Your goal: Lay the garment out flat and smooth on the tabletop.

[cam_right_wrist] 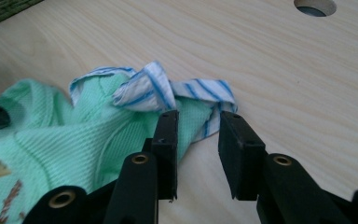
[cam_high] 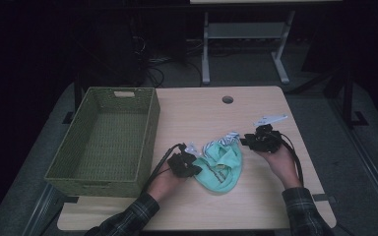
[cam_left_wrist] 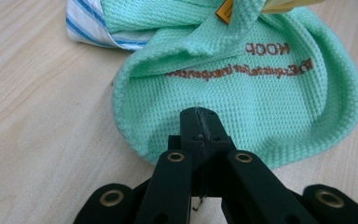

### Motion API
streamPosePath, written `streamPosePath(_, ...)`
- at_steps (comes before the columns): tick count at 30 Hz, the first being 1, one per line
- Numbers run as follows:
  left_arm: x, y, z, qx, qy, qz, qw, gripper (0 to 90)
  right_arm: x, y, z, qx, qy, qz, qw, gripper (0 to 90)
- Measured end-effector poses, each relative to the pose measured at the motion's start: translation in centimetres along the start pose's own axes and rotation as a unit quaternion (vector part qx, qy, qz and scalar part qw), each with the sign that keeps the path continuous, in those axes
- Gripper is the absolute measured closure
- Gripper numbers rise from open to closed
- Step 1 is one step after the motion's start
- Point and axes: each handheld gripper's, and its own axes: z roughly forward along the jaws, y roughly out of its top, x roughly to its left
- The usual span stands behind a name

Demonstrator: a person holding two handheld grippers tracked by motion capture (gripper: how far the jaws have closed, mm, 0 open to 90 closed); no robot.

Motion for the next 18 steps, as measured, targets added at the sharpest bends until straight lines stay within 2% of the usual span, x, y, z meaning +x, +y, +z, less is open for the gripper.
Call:
streamPosePath(6, 0.1, 0.1, -0.1, 0.008, -0.001, 0.007, 0.9999, 89.7, -0.5, 0.5, 1.5, 0.006, 0.010, 0.012, 0.9999, 69.1)
streamPosePath(11, 0.2, 0.1, -0.1, 0.008, -0.002, 0.007, 0.9999, 89.7, -0.9, 0.6, 3.4, 0.022, 0.018, 0.023, 0.9994, 69.0)
streamPosePath(18, 0.0, 0.1, 0.0, 0.009, -0.001, 0.006, 0.9999, 89.7, -0.6, 0.2, 5.7, 0.041, 0.030, 0.029, 0.9983, 69.2)
